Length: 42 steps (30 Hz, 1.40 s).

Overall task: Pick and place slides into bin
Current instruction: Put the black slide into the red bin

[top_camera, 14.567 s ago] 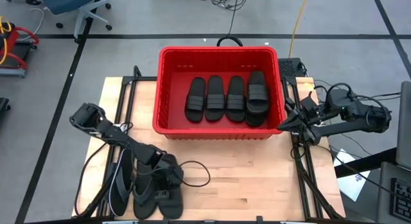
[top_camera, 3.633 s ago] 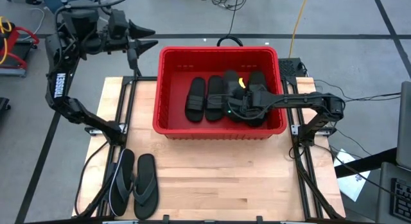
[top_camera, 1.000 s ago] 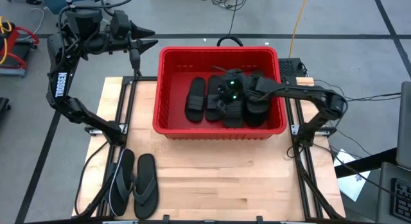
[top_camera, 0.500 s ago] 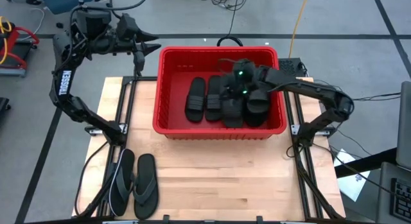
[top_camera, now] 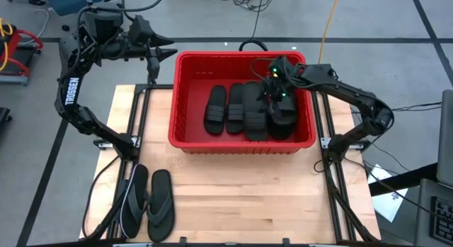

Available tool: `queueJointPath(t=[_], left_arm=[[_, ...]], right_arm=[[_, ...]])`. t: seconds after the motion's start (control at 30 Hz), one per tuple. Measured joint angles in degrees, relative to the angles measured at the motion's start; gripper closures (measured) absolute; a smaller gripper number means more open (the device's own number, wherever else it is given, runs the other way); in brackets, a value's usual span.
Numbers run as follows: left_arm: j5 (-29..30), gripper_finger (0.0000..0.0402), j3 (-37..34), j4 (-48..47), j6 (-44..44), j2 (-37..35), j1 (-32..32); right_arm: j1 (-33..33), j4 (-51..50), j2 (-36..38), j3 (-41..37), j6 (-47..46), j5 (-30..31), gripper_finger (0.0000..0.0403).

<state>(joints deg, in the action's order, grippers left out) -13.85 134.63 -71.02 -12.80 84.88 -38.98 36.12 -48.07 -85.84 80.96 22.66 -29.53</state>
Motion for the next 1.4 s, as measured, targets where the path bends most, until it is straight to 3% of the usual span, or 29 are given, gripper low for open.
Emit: queueJointPath(t=[0.13,0.37,0.8,0.93,1.13,1.4], left_arm=[[-0.01,0.0243,0.0,0.03,0.06,0.19,0.0],[0.47,0.0243,0.0,-0.03,1.45,1.03,0.0],[1.51,0.0243,0.0,-0.95,3.06,1.36,0.0],[2.18,0.0243,0.0,-0.98,3.02,1.36,0.02],[2.53,0.0243,0.0,-1.36,3.02,1.36,0.0],[2.51,0.0243,0.0,-2.66,3.03,1.36,0.0]], right_arm=[[2.17,-3.72,-2.59,-0.01,1.42,-4.43,0.0116],[2.17,-4.68,-4.95,-0.01,5.42,-7.03,0.012],[1.22,-9.05,-12.57,-0.01,9.89,-5.94,0.0136],[0.59,-9.63,-12.9,-0.01,13.59,0.45,0.0191],[0.44,-9.23,-12.87,-0.01,14.25,0.4,0.0375],[0.6,-14.22,-11.8,3.61,17.58,1.09,0.0397]])
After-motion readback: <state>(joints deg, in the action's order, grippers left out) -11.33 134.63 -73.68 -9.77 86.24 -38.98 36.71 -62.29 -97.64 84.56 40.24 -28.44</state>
